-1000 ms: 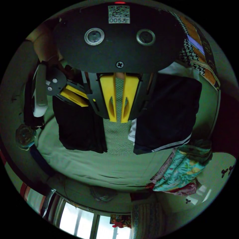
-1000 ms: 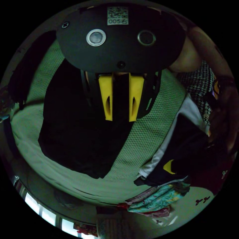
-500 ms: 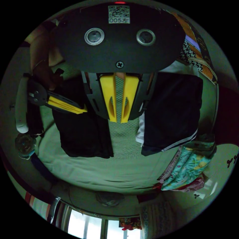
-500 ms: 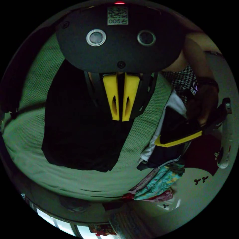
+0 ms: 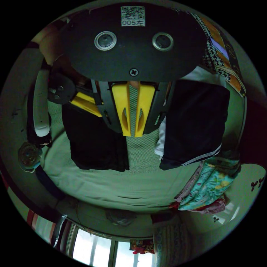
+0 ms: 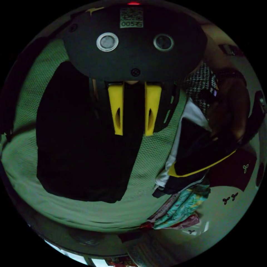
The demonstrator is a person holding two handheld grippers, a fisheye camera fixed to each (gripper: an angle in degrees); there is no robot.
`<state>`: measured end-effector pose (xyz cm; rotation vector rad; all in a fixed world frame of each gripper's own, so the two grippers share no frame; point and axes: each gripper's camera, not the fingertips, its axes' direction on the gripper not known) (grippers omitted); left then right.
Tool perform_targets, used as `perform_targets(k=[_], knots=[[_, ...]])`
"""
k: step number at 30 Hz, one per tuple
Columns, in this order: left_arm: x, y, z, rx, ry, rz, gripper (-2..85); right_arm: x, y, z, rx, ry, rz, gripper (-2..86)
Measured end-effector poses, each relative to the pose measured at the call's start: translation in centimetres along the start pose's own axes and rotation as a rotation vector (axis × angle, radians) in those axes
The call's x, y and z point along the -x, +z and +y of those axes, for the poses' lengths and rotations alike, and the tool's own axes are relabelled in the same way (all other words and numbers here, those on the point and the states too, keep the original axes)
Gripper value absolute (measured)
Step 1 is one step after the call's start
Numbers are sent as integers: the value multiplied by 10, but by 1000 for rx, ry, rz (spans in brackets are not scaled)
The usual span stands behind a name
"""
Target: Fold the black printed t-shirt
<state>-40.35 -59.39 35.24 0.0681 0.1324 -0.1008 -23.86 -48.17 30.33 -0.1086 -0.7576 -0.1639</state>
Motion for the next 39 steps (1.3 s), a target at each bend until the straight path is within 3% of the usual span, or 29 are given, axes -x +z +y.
perform_targets(k=[14, 20, 28, 33, 39], knots=[[-4, 39, -12, 18, 4, -43, 36, -22, 1, -7, -14, -2, 184, 42], [-14, 58, -19, 25, 16, -51, 36, -48, -32, -5, -78, 28, 91, -9], [-35, 92, -31, 16, 25, 28, 42, -97, -77, -11, -131, 93, -26, -13], [-65, 128, -39, 99, 127, 22, 52, -127, -101, -16, -174, 153, -53, -12], [-87, 160, -43, 140, 189, 96, 54, -141, -104, -20, -92, 89, -92, -3]])
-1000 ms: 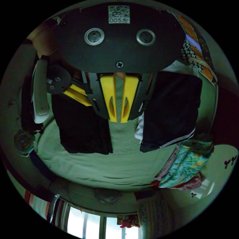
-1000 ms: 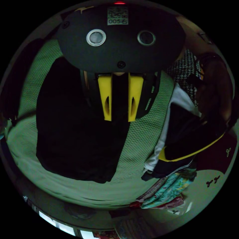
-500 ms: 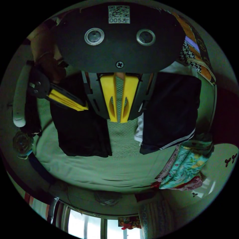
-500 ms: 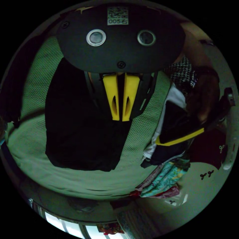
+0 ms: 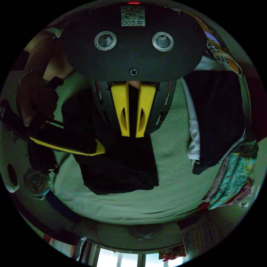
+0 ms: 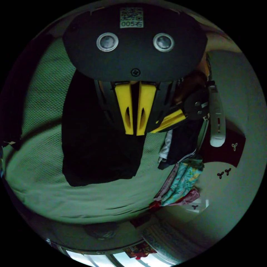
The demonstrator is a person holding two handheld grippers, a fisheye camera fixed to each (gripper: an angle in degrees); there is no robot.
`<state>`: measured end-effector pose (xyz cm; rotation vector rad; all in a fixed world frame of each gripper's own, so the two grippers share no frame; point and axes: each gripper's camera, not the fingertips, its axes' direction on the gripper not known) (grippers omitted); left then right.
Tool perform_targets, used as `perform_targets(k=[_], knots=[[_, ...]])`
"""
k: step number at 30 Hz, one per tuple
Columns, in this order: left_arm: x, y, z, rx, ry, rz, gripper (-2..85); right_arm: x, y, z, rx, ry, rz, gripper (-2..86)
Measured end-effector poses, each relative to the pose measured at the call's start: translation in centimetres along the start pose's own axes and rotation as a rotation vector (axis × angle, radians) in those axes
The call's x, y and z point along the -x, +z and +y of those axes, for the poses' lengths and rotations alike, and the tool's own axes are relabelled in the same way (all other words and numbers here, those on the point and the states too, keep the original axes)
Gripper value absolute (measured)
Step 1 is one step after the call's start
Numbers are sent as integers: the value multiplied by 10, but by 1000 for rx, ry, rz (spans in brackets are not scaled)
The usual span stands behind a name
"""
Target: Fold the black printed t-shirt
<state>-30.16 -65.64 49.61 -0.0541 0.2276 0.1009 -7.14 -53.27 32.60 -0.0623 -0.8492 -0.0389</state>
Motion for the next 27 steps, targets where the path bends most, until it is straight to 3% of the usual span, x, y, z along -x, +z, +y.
perform_targets(k=[6, 9, 20, 23, 27], knots=[[0, 30, -13, 17, -52, 159, 56, -6, -6, -11, 18, -18, 87, 145], [-3, 41, -18, 36, -37, 129, 56, -12, -8, -17, 21, -33, 55, 155], [-18, 60, -35, 21, 39, 78, 85, -24, 7, -29, 138, -131, 164, 105], [-19, 56, -40, -22, 38, 30, 100, -34, -6, -26, 83, -114, 217, 33], [-11, 57, -46, -32, -54, -59, 133, -59, -41, -21, 0, -47, 144, 15]])
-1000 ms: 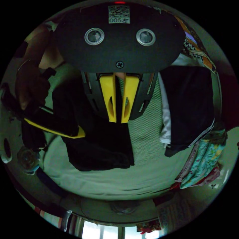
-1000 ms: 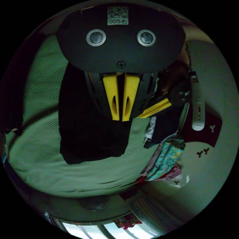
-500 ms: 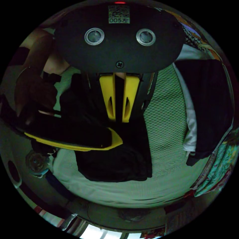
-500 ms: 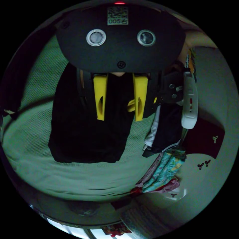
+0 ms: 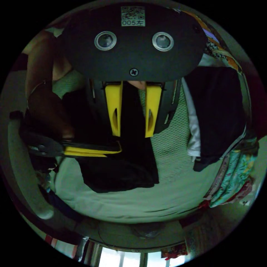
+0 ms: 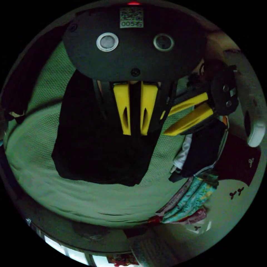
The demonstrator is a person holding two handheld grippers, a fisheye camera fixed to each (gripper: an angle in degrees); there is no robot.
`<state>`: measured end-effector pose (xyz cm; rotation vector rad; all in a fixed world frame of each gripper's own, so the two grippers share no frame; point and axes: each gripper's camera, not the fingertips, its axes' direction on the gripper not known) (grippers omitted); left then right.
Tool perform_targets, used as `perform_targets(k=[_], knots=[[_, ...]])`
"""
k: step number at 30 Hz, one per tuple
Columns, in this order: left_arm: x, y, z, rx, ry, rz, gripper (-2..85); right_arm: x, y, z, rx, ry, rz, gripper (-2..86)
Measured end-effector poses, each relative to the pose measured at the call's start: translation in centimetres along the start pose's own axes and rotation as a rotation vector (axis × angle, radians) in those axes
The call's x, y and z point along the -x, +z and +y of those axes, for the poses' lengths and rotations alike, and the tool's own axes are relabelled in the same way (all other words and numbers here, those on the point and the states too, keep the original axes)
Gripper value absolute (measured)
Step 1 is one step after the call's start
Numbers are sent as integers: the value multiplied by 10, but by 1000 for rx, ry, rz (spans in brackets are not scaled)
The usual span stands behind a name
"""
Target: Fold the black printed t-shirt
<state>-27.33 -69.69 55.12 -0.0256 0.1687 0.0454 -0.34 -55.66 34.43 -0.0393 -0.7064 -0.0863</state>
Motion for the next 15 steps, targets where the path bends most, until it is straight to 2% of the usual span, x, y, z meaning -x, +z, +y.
perform_targets(k=[6, 10, 15], knots=[[5, 18, -13, 41, -101, 130, 141, -48, -46, 14, -90, 83, 20, 8], [-7, 23, -18, 33, -79, 83, 142, -77, -74, 25, -126, 112, 86, 4], [-21, 33, -23, 54, -86, 29, 142, -121, -110, 45, -185, 192, 76, 2]])
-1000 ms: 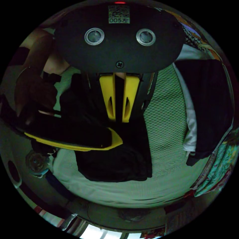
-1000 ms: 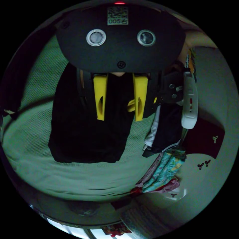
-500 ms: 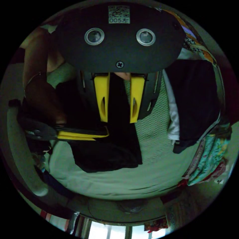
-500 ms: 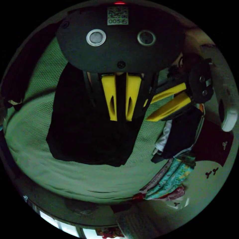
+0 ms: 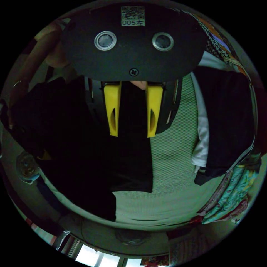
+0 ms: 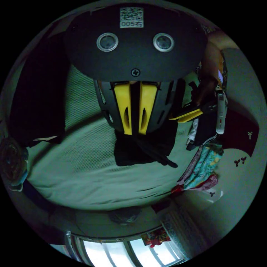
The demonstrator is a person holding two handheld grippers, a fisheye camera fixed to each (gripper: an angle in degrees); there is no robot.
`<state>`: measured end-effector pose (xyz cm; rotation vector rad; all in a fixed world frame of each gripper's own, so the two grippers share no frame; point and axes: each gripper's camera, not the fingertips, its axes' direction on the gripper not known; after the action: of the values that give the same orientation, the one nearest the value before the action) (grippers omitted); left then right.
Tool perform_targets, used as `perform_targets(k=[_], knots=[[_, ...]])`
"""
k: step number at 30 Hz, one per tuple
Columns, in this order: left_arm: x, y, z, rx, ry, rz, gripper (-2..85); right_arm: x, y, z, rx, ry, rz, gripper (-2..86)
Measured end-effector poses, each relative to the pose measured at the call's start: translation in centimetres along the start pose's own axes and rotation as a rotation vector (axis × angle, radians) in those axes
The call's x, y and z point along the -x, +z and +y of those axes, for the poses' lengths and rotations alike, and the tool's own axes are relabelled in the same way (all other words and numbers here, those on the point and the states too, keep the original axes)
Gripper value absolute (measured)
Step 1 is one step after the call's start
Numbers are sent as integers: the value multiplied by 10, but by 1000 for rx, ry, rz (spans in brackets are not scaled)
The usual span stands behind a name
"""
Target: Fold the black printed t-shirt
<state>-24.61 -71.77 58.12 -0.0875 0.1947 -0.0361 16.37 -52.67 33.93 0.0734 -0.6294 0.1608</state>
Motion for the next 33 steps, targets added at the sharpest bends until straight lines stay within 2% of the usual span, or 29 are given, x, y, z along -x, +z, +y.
perform_targets(k=[4, 11, 18, 22, 28, 31, 33], knots=[[-15, 2, -3, 10, 7, -57, 134, -25, -15, 4, -23, 57, 37, 2], [-37, -2, -2, 9, 76, -67, 55, -40, -31, 11, -30, 47, 46, 1], [-31, -21, 4, -4, 63, -21, 46, -38, -38, 17, -39, 7, 39, 0], [-25, -38, 14, -29, 23, -170, 46, -30, -38, 19, -36, -27, 9, 1], [-3, -61, 30, -64, 9, -385, 46, -29, -44, 26, -19, -73, 124, -1], [7, -67, 40, -48, -27, -403, 46, -49, -48, 32, -11, 7, 159, -4], [7, -70, 42, -43, -36, -377, 47, -67, -43, 36, 73, 98, 135, -4]])
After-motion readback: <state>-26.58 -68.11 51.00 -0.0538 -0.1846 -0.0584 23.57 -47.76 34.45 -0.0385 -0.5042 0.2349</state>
